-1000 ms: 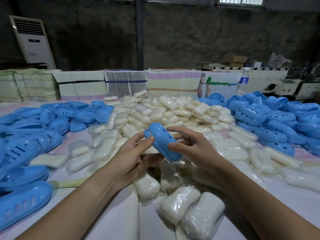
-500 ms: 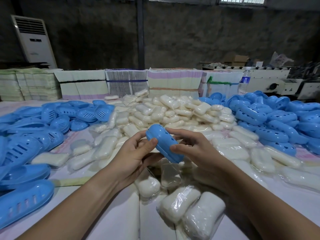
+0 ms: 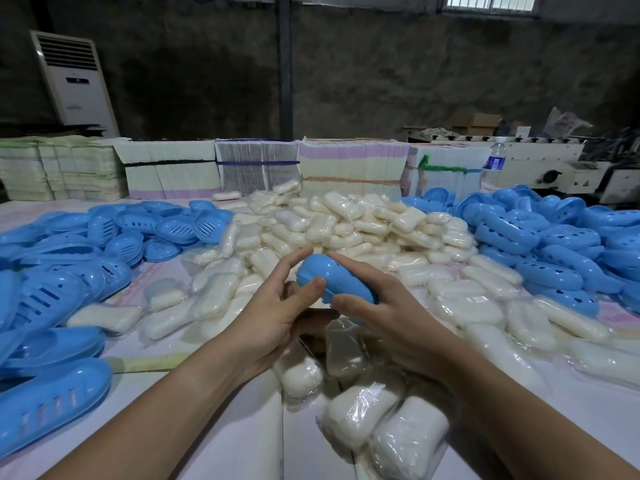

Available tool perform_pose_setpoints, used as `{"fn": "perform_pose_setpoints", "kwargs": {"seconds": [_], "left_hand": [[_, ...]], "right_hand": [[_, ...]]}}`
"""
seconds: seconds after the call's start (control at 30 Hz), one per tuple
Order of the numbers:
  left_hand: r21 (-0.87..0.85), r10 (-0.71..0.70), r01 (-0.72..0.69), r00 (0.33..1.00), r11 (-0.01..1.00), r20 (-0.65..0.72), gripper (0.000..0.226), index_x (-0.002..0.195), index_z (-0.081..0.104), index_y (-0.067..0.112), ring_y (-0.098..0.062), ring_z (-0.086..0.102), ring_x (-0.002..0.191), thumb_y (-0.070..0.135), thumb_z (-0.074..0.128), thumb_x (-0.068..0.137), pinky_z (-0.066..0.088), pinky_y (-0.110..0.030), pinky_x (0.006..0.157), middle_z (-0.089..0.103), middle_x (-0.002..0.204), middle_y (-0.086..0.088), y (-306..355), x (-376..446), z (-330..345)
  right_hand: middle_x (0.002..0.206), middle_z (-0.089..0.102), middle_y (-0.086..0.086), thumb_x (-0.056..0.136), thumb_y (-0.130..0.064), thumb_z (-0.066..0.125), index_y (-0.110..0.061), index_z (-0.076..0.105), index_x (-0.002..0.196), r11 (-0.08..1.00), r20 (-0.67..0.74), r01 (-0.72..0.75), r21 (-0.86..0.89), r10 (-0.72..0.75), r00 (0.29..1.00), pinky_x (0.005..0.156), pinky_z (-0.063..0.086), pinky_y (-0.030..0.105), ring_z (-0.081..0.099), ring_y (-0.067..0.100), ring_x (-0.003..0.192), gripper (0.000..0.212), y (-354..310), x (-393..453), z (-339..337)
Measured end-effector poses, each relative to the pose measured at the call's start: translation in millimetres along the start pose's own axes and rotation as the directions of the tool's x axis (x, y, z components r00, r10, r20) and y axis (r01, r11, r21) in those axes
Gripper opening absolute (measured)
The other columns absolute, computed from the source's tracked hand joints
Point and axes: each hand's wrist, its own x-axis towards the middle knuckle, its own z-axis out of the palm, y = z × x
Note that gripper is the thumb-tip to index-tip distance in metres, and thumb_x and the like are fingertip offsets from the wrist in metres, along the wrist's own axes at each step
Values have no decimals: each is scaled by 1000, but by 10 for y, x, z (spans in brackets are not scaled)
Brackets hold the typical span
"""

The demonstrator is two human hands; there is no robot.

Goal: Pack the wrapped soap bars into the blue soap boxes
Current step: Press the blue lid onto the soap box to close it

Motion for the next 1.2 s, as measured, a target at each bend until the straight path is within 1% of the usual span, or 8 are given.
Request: {"fn": "perform_pose_setpoints", "kwargs": {"seconds": [0.1, 0.2, 0.37, 0.5, 0.63, 0.8, 1.0, 1.2], "left_hand": [[85, 24, -29, 998, 996, 60, 63, 131, 58, 38, -38, 70, 106, 36, 79, 72, 60, -39, 86, 56, 124, -31, -36, 12, -17], [231, 32, -57, 993, 971, 111, 59, 128, 58, 48, -32, 72, 103, 29, 82, 77, 60, -38, 87, 64, 121, -5, -52, 16, -69], [610, 154, -212, 977, 763, 147, 55, 128, 59, 37, -30, 71, 94, 5, 75, 86, 62, -39, 82, 67, 117, 6, 35, -4, -131], [641, 213, -246, 968, 727, 130, 49, 114, 64, 27, -10, 74, 82, 1, 82, 77, 58, -22, 70, 70, 109, 13, 99, -46, -96], [690, 276, -278, 954, 668, 117, 50, 102, 60, 26, -5, 73, 79, 10, 92, 66, 56, -18, 64, 70, 105, 20, 112, -58, -109], [699, 312, -310, 941, 644, 130, 53, 92, 55, 21, -5, 69, 67, 11, 96, 59, 50, -18, 58, 73, 94, 9, 89, -36, -156], [605, 186, -305, 950, 735, 252, 54, 121, 65, 34, -9, 72, 101, 5, 82, 78, 55, -17, 77, 71, 117, 11, 143, -23, -197], [707, 228, -335, 942, 623, 246, 48, 107, 68, 40, -7, 72, 94, 20, 88, 67, 55, -19, 82, 74, 107, 13, 143, -19, -233]], "right_hand": [[122, 64, -6, 90, -25, 61, -37, 57, 134, 1000, 46, 22, -9, -21, 999, 96, 53, 40, 62, 16, 110, 45, -4, -11, -40], [123, 65, -3, 92, -20, 57, -36, 59, 131, 999, 105, 35, 13, -36, 994, 95, 53, 36, 62, 17, 111, 42, -12, -23, -92], [119, 65, -4, 90, -18, 54, -39, 62, 128, 999, 161, 33, 11, -35, 986, 88, 48, 24, 62, 12, 108, 44, -15, -41, -173], [116, 65, -4, 84, -29, 70, -38, 59, 130, 1000, 147, 16, 9, -17, 989, 83, 55, 30, 65, 16, 102, 48, 8, -41, -188], [115, 64, -4, 74, -10, 83, -30, 59, 128, 995, 58, 90, -39, -88, 994, 82, 51, 22, 66, 15, 101, 62, 44, -50, -155], [114, 66, -4, 79, -10, 81, -23, 61, 124, 985, 48, 169, -38, -167, 985, 86, 51, 22, 64, 18, 105, 52, 16, -57, -150], [117, 66, 4, 82, -1, 77, -16, 60, 128, 993, 97, 119, 8, -120, 988, 90, 55, 46, 64, 24, 108, 51, 15, -39, -241], [120, 63, -5, 78, -5, 80, -22, 60, 127, 985, 106, 115, -125, -102, 989, 91, 50, 24, 61, 15, 110, 56, 84, -44, -234]]}}
